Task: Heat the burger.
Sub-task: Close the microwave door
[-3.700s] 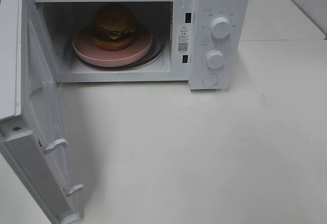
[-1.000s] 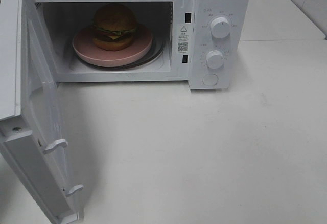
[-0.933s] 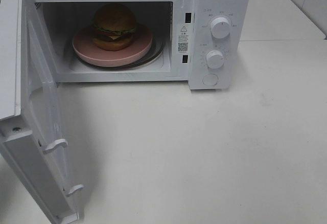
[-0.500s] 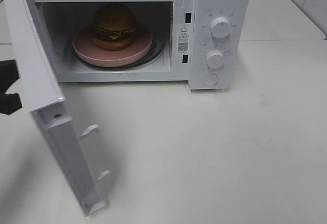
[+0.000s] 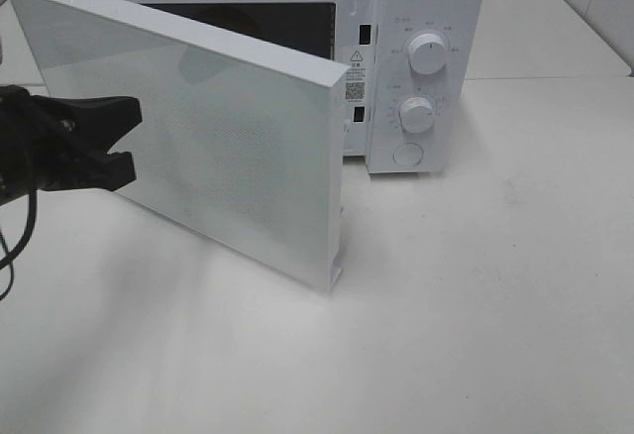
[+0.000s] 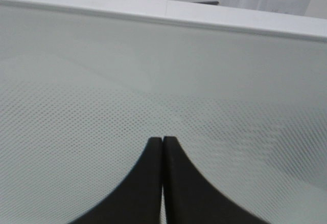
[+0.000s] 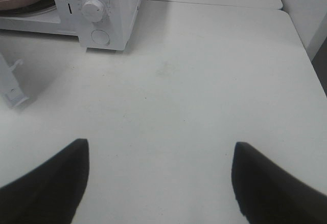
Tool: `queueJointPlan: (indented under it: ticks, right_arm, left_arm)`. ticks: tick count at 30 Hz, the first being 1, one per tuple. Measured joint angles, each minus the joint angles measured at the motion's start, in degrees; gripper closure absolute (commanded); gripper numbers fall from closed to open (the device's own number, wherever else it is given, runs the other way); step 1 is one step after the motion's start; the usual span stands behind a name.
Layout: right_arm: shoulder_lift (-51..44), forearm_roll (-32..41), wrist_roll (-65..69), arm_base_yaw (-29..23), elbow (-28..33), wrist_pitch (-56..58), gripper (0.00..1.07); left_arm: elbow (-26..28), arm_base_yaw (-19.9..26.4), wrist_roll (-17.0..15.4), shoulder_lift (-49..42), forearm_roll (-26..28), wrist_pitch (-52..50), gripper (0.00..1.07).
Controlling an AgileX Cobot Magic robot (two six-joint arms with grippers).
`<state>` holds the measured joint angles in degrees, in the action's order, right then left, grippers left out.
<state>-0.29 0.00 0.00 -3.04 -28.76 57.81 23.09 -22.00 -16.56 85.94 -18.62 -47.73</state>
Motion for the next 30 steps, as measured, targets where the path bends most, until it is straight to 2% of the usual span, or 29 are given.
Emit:
queueJointPlan:
  ticks: [11,16,19,21,26,30]
  right_arm:
    - [0.0,0.0,0.0,0.0,0.0,0.0,0.31]
    - [0.0,0.0,0.0,0.0,0.0,0.0,0.31]
    - [0.0,0.0,0.0,0.0,0.0,0.0,0.31]
    - [0.0,0.0,0.0,0.0,0.0,0.0,0.31]
    - [0.0,0.0,0.0,0.0,0.0,0.0,0.31]
    - [0.0,0.0,0.0,0.0,0.0,0.0,0.31]
  left_arm:
    - [7.2,-5.7,0.6,6.5,5.3,0.9,1.07]
    - [11.6,-8.8,4.2,9.9,11.3,1.0,1.07]
    - [13.5,-9.9,5.1,10.9,13.3,1.7,1.07]
    - [16.6,-11.5,6.6,12.6,16.4,3.6,1.07]
    - [21.5,-13.3,8.7,15.9,19.8,5.6,1.07]
    - [24.6,-13.8,9.2,17.9,21.6,6.8,1.07]
